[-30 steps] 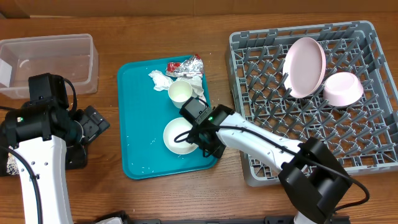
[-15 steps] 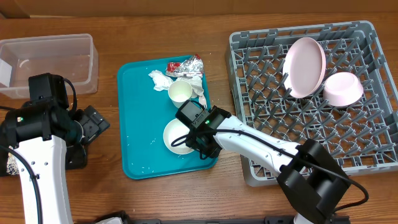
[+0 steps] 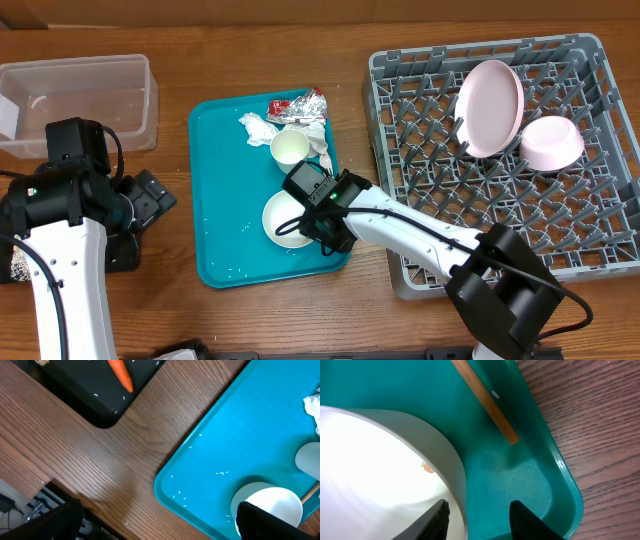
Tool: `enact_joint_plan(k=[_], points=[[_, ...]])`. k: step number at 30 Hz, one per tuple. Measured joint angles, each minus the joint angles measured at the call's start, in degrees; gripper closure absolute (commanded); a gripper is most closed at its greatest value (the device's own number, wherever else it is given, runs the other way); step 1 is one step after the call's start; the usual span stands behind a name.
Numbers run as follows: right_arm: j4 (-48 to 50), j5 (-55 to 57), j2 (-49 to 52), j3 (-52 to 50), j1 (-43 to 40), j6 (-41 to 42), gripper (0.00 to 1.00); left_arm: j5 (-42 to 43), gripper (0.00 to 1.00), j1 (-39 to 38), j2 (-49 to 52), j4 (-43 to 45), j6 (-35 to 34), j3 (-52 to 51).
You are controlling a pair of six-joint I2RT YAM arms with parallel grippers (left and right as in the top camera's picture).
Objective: Sort waste into correct bins and load items into the dishwasher rack
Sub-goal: 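Lift the white bowl with the right gripper and carry it into the rack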
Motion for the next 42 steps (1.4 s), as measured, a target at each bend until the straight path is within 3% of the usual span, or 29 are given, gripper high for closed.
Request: enact_joint_plan(k=[13, 21, 24, 34, 42], points=[[0.59, 0.00, 0.02, 0.00, 0.00, 0.04, 0.83, 0.00, 0.00, 0.00, 0.00, 0.00, -0.02, 0.00], [0.55, 0.00, 0.02, 0.00, 0.00, 0.00, 0.84, 0.00, 0.00, 0.00, 0.00, 0.02, 0.00, 0.00], [0.59, 0.00, 0.02, 0.00, 0.00, -0.02, 0.96, 0.00, 0.00, 0.00, 0.00, 0.02, 0.00, 0.00], [-0.50, 0.00, 0.04, 0.04, -0.02, 0.00, 0.96, 0.00, 0.00, 0.00, 0.00, 0.02, -0.02, 0.00], [-9.14, 0.00, 0.04, 4.63, -0.46, -2.19, 0.96, 0.00, 0.00, 0.00, 0.00, 0.02, 0.00, 0.00]])
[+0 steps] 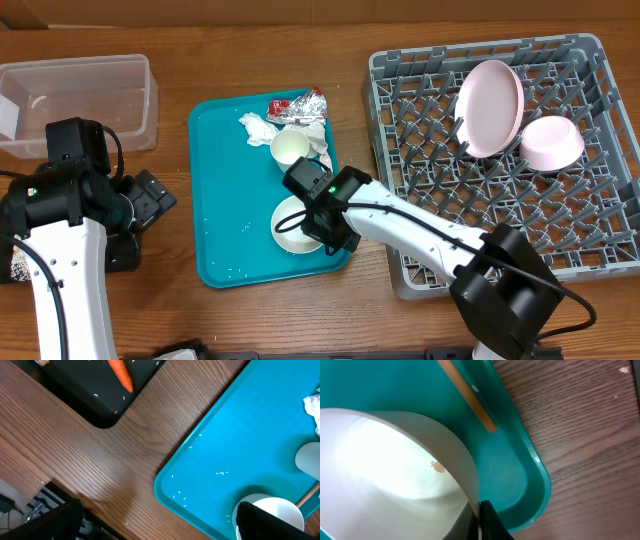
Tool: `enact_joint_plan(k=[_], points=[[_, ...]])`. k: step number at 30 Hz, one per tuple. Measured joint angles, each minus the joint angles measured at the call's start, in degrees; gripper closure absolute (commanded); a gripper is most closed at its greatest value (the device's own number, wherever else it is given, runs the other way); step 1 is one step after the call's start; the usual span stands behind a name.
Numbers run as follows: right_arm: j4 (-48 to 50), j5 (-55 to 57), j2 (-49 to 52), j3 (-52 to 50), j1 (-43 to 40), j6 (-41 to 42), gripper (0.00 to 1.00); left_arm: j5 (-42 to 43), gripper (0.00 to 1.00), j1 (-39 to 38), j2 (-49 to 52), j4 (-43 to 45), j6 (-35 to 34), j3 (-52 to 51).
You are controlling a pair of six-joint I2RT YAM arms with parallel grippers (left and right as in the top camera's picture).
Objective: Sort waste into correct bins and load items into the dishwasher rack
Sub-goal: 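Lift the white bowl with the right gripper and carry it into the rack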
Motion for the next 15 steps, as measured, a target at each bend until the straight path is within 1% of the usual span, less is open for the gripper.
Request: enact_joint_plan(k=[9, 12, 15], points=[[-11.08, 1.66, -0.96, 7.93, -0.17, -2.03, 0.96, 0.00, 0.00, 0.00, 0.00, -0.02, -0.02, 0.00], [-15.91, 4.55, -3.80, 10.25, -0.81, -2.25, 0.96, 0.00, 0.00, 0.00, 0.00, 0.00, 0.00, 0.00], [-20.92, 7.26, -9.11, 12.35, -3.32, -2.27, 0.96, 0.00, 0.00, 0.00, 0.00, 0.00, 0.00, 0.00]])
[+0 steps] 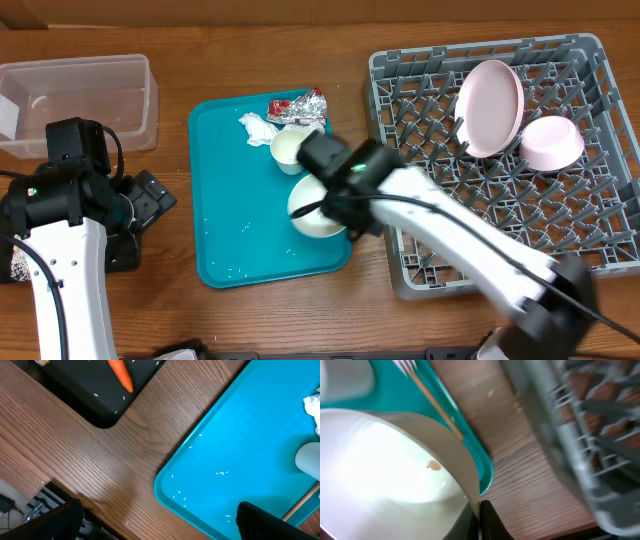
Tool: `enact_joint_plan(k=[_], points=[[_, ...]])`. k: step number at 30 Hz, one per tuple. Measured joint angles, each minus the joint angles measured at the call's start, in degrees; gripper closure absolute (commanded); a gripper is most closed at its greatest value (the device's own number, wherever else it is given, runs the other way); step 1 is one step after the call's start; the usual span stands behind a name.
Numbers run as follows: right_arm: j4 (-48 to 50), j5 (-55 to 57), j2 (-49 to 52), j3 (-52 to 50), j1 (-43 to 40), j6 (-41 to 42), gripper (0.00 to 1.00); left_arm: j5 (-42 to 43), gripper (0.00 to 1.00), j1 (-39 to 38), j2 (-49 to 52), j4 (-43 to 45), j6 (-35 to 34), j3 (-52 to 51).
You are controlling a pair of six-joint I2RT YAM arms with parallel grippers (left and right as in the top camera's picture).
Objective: Sort waste into correct bins and load items into the dishwasher rack
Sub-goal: 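Lift the white bowl with the right gripper and carry it into the rack, then lower the white bowl into the rack's right side beside the pink bowl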
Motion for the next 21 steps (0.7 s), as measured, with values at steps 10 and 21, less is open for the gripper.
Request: enact_joint_plan(k=[10, 21], points=[[-5.84, 7.34, -22.27, 4.24, -16.57, -4.81, 0.96, 0.00, 0.00, 0.00, 0.00, 0.00, -0.02, 0.00], [-8.96, 28.02, -27.23, 4.33, -41.27, -6.86, 0.96, 0.00, 0.00, 0.00, 0.00, 0.00, 0.00, 0.00]])
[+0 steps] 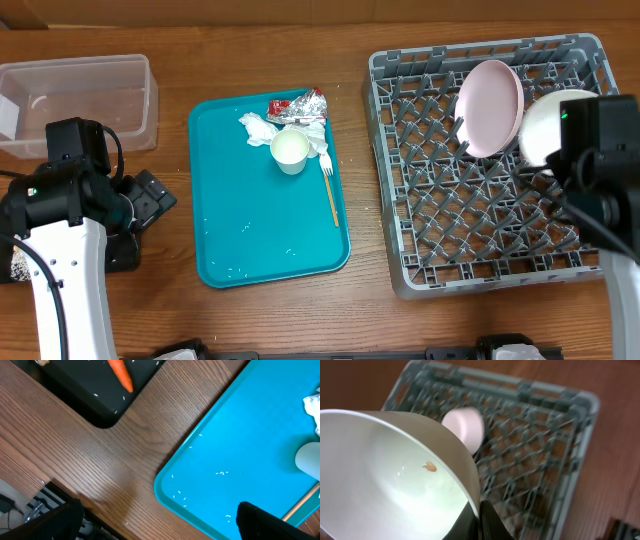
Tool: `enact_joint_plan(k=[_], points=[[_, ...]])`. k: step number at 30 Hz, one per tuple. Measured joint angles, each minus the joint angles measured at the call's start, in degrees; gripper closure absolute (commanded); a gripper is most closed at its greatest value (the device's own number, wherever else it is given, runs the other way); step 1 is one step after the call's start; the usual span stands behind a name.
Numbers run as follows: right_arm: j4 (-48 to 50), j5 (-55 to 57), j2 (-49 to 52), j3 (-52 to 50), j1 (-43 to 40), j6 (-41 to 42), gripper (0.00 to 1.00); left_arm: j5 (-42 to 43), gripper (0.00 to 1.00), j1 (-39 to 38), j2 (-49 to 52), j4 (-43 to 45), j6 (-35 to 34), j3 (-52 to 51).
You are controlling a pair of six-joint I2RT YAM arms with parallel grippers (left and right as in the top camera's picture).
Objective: Sort waste into correct bins and load items into the dishwasher rack
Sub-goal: 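Lower the white bowl into the rack's right side beside the pink bowl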
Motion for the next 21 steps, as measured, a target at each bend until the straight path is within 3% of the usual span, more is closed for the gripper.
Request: enact_joint_plan(k=[10, 21], points=[[-4.22, 18.18, 6.91, 0.00, -10.86, 4.79, 0.96, 0.00, 0.00, 0.00, 0.00, 0.00, 0.00, 0.00], [-8.37, 23.80, 14.38, -5.35, -15.21, 14.62, 0.96, 0.02, 0.00, 0.00, 0.00, 0.02, -0.02, 0.00]])
